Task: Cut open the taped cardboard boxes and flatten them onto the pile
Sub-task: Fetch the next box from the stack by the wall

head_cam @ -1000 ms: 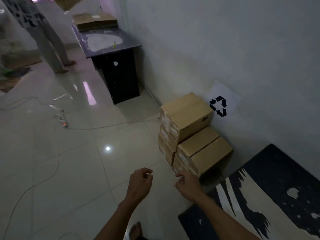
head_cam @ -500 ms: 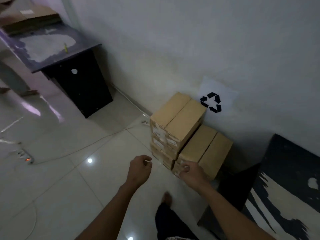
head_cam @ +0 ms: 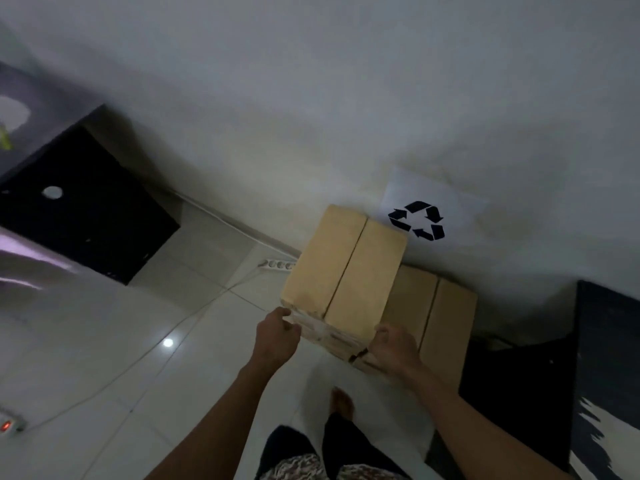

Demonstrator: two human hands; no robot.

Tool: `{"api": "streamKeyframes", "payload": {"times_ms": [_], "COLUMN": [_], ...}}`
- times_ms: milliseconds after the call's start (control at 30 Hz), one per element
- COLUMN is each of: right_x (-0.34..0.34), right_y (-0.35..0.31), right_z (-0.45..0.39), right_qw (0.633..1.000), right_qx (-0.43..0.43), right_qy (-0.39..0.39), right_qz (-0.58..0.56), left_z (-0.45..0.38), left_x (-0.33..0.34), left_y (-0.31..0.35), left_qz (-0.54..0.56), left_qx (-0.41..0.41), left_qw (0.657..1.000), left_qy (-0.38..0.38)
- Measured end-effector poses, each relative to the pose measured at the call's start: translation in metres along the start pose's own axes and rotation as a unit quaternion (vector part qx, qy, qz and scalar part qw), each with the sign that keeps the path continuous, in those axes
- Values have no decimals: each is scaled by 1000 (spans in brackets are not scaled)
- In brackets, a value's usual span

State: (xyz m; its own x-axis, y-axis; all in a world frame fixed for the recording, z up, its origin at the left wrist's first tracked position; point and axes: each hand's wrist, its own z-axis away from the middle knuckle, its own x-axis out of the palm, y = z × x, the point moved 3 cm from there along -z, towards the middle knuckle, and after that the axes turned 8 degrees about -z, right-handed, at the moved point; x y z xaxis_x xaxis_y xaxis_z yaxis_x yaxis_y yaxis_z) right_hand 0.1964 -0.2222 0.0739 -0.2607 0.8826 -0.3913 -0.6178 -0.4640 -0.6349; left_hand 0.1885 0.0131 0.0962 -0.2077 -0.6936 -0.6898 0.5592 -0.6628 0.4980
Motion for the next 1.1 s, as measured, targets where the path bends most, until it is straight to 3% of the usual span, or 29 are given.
{"api": "streamKeyframes", "payload": {"times_ms": [200, 333, 567, 700, 833, 1100], "right_x": [0, 9, 29, 36, 37, 11], "right_y": [-6, 3, 14, 12, 11, 7], "right_z": [-51, -87, -130, -133, -126, -64], "right_qw": [992, 971, 926, 901, 891, 885], "right_qx": [107, 148, 140, 146, 150, 117], "right_qy": [56, 63, 86, 117, 115, 140], "right_qz": [-39, -176, -339, -392, -413, -428], "left_z": [-85, -148, -231, -235, -225, -176], "left_x": [-5, 2, 28, 41, 37, 11], "left_y": [16, 17, 10, 12, 15, 41], "left_qz": [-42, -50, 95, 126, 161, 98], "left_qx": [-7, -9, -83, -63, -50, 41], "left_qw": [999, 997, 961, 926, 920, 933], "left_qy": [-27, -63, -247, -349, -354, -345]}}
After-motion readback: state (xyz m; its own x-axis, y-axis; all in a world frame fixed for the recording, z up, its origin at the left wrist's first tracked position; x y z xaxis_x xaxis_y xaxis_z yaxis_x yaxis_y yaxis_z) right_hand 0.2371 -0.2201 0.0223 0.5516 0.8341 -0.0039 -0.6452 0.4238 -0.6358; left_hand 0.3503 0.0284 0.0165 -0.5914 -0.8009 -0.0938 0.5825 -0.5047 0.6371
